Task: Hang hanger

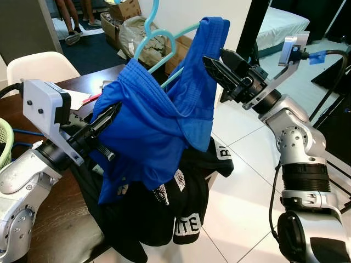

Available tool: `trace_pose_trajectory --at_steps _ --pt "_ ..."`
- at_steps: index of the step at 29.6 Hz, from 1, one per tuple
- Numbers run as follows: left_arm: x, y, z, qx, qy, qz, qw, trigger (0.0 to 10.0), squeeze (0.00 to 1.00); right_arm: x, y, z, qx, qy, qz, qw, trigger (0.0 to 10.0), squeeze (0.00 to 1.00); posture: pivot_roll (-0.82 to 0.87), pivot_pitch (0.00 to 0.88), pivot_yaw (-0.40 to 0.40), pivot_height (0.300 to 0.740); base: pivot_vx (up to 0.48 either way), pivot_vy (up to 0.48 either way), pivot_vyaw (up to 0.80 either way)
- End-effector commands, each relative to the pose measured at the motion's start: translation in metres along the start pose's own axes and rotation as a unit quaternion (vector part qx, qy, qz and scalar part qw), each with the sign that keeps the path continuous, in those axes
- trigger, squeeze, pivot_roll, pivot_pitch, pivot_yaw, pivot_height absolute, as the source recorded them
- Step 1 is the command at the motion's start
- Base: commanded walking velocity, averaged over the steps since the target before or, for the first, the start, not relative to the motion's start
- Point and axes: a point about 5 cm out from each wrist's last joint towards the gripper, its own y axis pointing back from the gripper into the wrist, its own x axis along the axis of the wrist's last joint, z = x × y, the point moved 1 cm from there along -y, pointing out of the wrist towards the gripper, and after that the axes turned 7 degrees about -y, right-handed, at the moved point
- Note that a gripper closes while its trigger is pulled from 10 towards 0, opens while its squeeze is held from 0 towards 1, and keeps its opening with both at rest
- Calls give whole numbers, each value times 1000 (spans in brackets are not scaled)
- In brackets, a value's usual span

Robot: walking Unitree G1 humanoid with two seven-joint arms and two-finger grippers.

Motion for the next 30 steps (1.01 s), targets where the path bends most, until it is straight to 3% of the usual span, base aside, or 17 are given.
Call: trace_pose_trajectory --at_steps 1,12,15,16,17,18,20,21,30 --pt "7 0 -1 -1 -11 15 1000 10000 0 -5 4 2 -7 -4 -12 1000 10000 0 68 89 -42 740 0 0 0" --pt "8 -1 0 -3 -10 16 1000 10000 0 -9 3 1 -7 -8 -14 1000 10000 0 70 87 -45 740 0 0 0" --pt "7 -1 1 -4 -8 15 1000 10000 0 -3 0 2 -11 -9 8 1000 10000 0 70 85 -45 740 0 0 0" --pt "6 -1 1 -5 -6 14 1000 10000 0 1 -1 3 -15 -14 25 999 7765 0 69 84 -44 740 0 0 0" --pt "5 -1 2 -6 -5 14 1000 10000 0 4 -2 3 -17 -21 41 999 7137 0 68 82 -44 740 0 0 0" --pt "5 -1 2 -6 -5 14 1000 10000 0 4 -2 3 -17 -21 41 999 7137 0 68 82 -44 740 0 0 0" --pt "4 -2 4 -9 -1 13 1000 10000 0 10 -5 4 -20 -27 61 998 1569 0 67 82 -44 740 0 0 0" --pt "3 -2 5 -10 0 13 1000 10000 0 10 -5 3 -19 -27 61 998 0 0 67 81 -43 740 0 0 0" --pt "2 -2 8 -14 4 12 1000 10000 0 9 -7 -1 -11 -27 61 998 0 0 67 81 -44 740 0 0 0"
